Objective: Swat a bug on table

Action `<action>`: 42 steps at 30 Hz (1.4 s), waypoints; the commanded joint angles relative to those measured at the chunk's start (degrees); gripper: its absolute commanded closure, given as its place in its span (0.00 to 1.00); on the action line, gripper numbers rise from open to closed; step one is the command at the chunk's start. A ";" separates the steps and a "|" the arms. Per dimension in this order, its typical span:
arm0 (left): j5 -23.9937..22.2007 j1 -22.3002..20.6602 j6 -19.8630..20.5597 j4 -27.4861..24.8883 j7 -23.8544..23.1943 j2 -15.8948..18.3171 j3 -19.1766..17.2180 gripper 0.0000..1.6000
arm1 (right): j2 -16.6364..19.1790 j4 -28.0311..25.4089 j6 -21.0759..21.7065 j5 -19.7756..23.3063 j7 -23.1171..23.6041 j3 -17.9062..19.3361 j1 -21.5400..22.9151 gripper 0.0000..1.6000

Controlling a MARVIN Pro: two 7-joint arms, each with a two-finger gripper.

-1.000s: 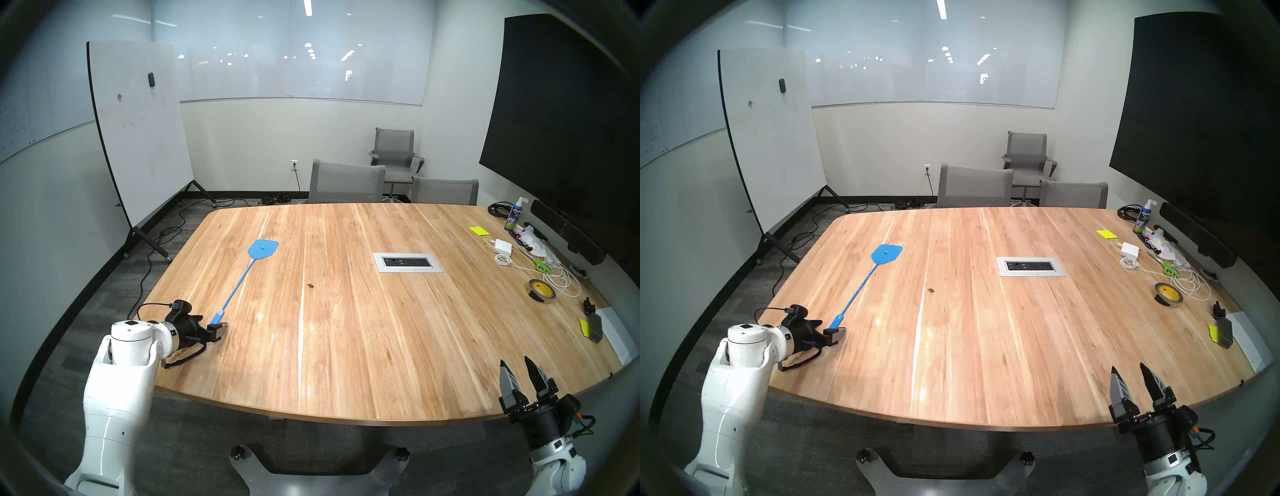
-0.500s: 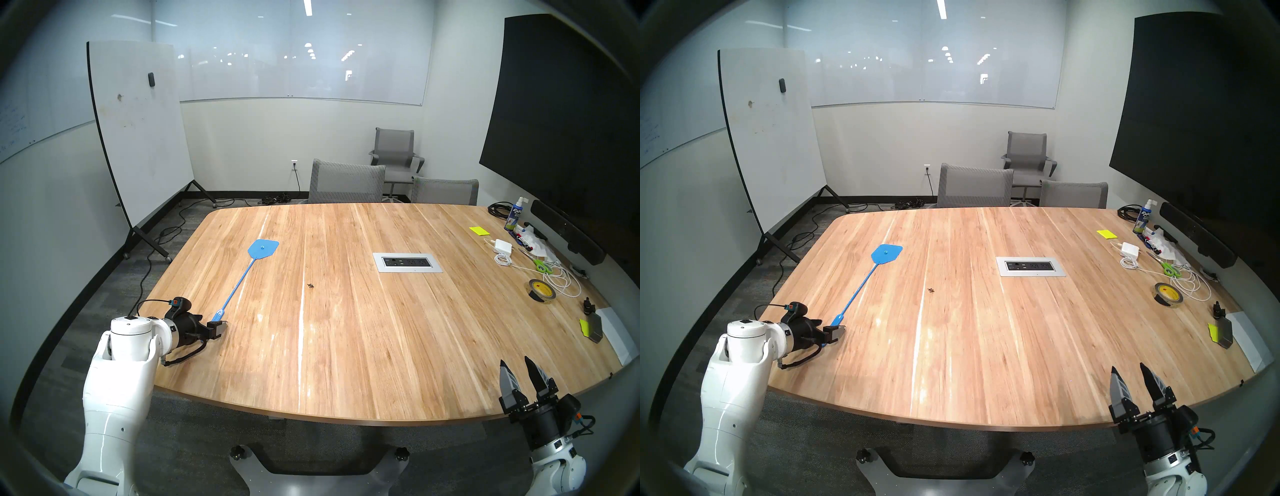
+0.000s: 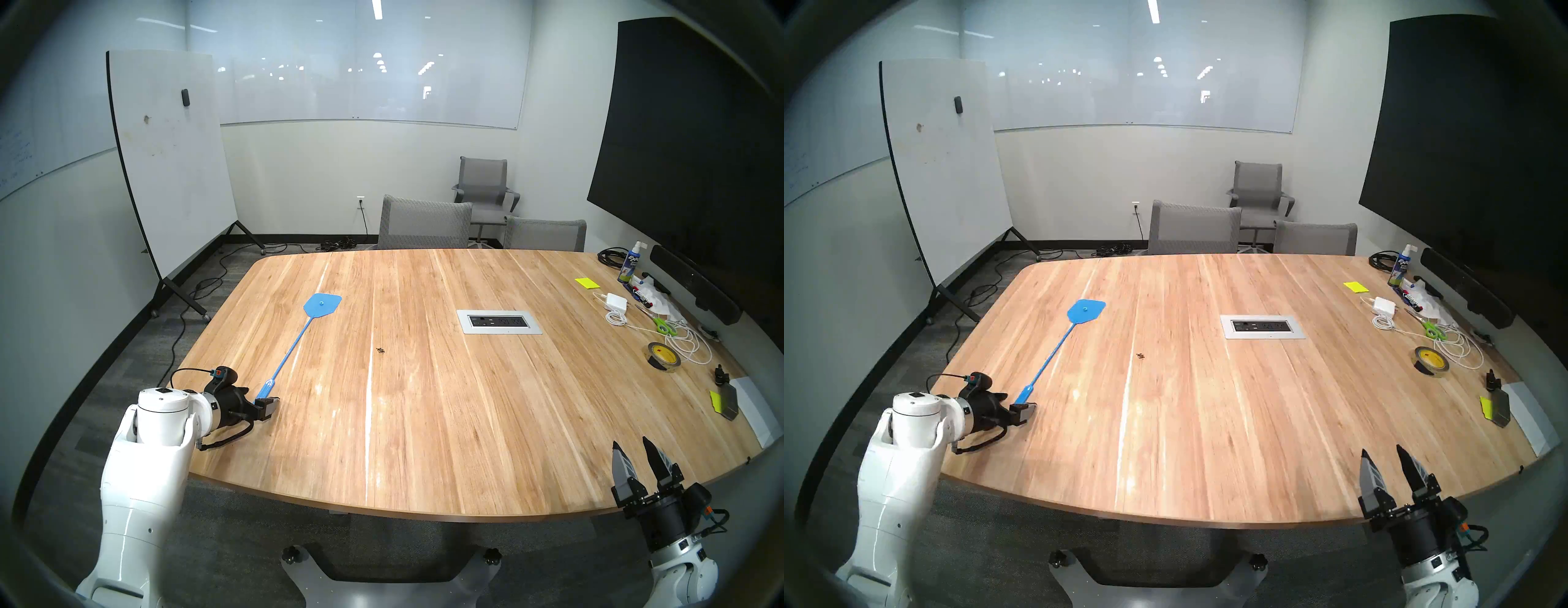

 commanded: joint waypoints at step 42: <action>-3.44 5.57 1.88 -12.58 -4.39 -2.16 -4.96 1.00 | 0.11 -0.83 -0.06 0.33 -0.02 -0.06 -0.03 0.00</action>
